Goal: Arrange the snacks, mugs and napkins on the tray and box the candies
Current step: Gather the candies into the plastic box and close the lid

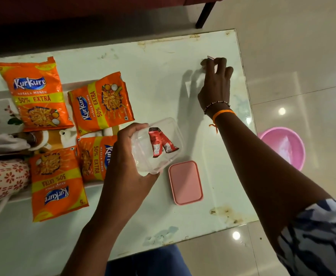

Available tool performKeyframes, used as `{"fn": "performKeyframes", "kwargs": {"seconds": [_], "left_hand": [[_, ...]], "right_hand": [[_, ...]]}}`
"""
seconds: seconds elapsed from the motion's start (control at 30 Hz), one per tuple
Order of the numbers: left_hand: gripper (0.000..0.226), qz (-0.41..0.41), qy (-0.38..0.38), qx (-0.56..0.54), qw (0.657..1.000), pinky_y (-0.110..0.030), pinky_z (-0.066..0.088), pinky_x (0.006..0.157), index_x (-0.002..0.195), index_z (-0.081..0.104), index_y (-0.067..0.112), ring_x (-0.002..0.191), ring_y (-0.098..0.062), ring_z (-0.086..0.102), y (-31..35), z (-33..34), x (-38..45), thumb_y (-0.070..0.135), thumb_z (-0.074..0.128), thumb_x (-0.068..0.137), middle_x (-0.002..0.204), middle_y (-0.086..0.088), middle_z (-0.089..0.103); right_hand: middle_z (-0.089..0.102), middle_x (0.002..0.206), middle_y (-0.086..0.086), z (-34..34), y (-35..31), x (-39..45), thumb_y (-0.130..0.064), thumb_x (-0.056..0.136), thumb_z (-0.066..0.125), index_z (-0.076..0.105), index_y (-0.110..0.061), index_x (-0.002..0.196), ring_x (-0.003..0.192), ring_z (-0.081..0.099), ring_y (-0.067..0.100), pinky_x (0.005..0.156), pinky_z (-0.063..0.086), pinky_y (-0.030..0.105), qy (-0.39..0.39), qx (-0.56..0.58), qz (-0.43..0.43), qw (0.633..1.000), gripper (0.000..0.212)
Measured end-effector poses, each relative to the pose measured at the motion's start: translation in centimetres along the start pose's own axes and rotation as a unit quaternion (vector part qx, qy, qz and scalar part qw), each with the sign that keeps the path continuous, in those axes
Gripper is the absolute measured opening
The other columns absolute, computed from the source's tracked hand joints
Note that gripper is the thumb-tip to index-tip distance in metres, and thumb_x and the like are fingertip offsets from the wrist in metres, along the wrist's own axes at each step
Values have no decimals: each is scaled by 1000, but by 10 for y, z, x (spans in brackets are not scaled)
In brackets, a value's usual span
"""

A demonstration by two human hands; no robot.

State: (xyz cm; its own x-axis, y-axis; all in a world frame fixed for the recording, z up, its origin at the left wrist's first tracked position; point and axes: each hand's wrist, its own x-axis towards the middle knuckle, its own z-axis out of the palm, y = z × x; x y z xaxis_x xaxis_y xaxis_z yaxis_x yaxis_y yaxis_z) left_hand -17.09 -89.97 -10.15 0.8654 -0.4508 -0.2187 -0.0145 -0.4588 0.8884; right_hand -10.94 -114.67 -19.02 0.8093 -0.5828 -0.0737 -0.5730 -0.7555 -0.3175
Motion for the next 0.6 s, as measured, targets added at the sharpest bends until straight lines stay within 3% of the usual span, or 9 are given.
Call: {"fn": "performKeyframes", "kwargs": {"seconds": [0.1, 0.13, 0.27, 0.4, 0.5, 0.6], "left_hand": [[77, -1, -4, -6, 1000, -8, 48, 84, 115, 29, 54, 120, -9, 50, 1, -1, -1, 36, 76, 57, 127, 10, 50], [77, 2, -3, -6, 1000, -6, 46, 83, 115, 30, 53, 119, -7, 50, 1, -1, -2, 35, 76, 57, 125, 13, 49], [86, 11, 6, -5, 1000, -1, 43, 80, 116, 32, 53, 118, 5, 46, -2, -3, -4, 17, 84, 57, 121, 28, 44], [86, 13, 11, 7, 1000, -1, 42, 83, 117, 32, 50, 117, 8, 45, -1, -6, -7, 13, 84, 58, 120, 28, 43], [81, 4, 9, 37, 999, -17, 49, 89, 123, 37, 37, 121, -9, 46, 1, -7, -10, 17, 84, 60, 122, 16, 43], [82, 1, 11, 78, 997, -28, 47, 93, 128, 39, 26, 122, -12, 42, 0, -8, -13, 19, 84, 60, 125, 13, 44]], "right_hand": [[23, 150, 11, 1, 4, 13, 17, 64, 37, 40, -14, 132, 127, 31, 39, 92, 46, 39, -66, 19, 4, 998, 75], [26, 148, 11, 1, 4, 15, 17, 66, 38, 43, -11, 129, 126, 32, 39, 94, 46, 39, -89, 18, 0, 996, 69], [51, 119, 18, 1, 0, -8, 15, 75, 39, 61, -1, 101, 107, 48, 34, 82, 46, 34, -82, 27, -7, 996, 38], [62, 97, 18, -11, -16, -70, 10, 77, 50, 68, -1, 84, 84, 60, 28, 73, 43, 23, -15, 203, 56, 978, 22], [57, 91, 7, -31, -44, -126, 6, 76, 53, 63, -7, 83, 73, 57, 13, 67, 46, 11, 46, 332, 73, 939, 18], [61, 93, 7, -49, -69, -176, -1, 78, 56, 60, -10, 91, 80, 62, 15, 74, 52, 18, 41, 372, 54, 926, 16]]}}
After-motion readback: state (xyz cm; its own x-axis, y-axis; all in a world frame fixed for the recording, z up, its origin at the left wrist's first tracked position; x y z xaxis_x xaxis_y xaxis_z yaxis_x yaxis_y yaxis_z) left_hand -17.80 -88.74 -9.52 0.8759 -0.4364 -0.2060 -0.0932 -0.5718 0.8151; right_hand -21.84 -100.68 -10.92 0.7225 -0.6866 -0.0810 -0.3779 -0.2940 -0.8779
